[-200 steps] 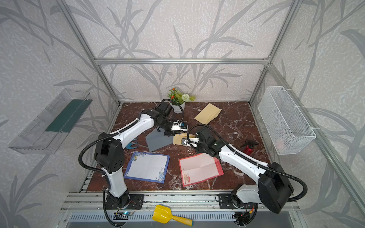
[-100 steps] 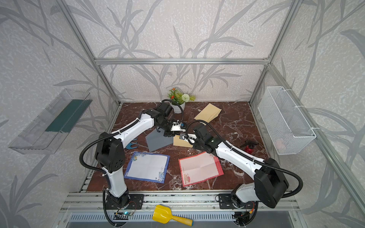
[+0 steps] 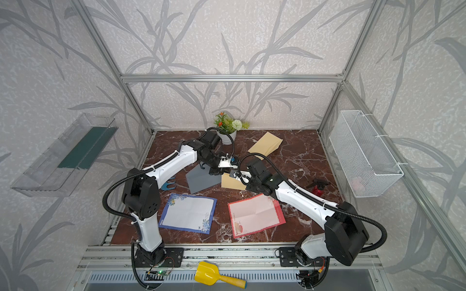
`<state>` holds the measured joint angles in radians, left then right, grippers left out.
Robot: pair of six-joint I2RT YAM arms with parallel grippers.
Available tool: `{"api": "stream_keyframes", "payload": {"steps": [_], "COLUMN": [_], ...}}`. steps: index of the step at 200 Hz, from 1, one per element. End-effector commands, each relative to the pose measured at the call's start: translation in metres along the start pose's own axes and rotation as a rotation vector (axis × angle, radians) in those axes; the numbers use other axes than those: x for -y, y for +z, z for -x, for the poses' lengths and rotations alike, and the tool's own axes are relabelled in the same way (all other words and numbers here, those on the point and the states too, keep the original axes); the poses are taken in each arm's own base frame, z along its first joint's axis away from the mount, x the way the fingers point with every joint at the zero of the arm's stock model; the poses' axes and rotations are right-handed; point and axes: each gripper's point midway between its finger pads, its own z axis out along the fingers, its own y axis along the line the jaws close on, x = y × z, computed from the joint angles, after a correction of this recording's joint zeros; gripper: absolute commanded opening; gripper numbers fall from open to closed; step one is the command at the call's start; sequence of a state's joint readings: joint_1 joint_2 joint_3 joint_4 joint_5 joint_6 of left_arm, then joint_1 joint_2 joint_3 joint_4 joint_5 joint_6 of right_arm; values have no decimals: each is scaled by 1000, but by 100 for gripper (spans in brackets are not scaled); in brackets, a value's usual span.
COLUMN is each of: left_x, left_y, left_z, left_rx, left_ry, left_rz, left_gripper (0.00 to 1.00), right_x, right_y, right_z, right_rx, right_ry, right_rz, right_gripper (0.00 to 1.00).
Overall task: Fold the letter paper in half and place it into the envelope
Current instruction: Place the letter paper in the envelope.
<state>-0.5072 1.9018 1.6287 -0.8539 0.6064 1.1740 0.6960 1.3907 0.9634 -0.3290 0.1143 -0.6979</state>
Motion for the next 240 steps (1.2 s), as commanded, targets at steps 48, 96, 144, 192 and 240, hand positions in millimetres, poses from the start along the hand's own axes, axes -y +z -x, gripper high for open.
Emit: {"api": "stream_keyframes", "payload": {"steps": [48,96,144,192,240], "left_x": [1,1,1,1,2], "left_y": [-6,-6,-6,-5,-6], "left_z": [11,10,8,7,7], "left_rx": [47,48,44,42,45], "left_ry": [-5,-8,-11,-13,-14], "left_rz": [-18,-21,-21,-24,-28], "left_gripper": [0,0,0,0,0], "right_x": [1,-1,1,2,0], "right_y": [9,10,-3,-7,-2], "right_z": [9,10,13,10,8], "right_rx": [-21,-21,8,8,0], "right_ry": [53,87,109,121,117], "right_rz": [37,48,40,29,32], "right_gripper": [5,10,25,16,4]}}
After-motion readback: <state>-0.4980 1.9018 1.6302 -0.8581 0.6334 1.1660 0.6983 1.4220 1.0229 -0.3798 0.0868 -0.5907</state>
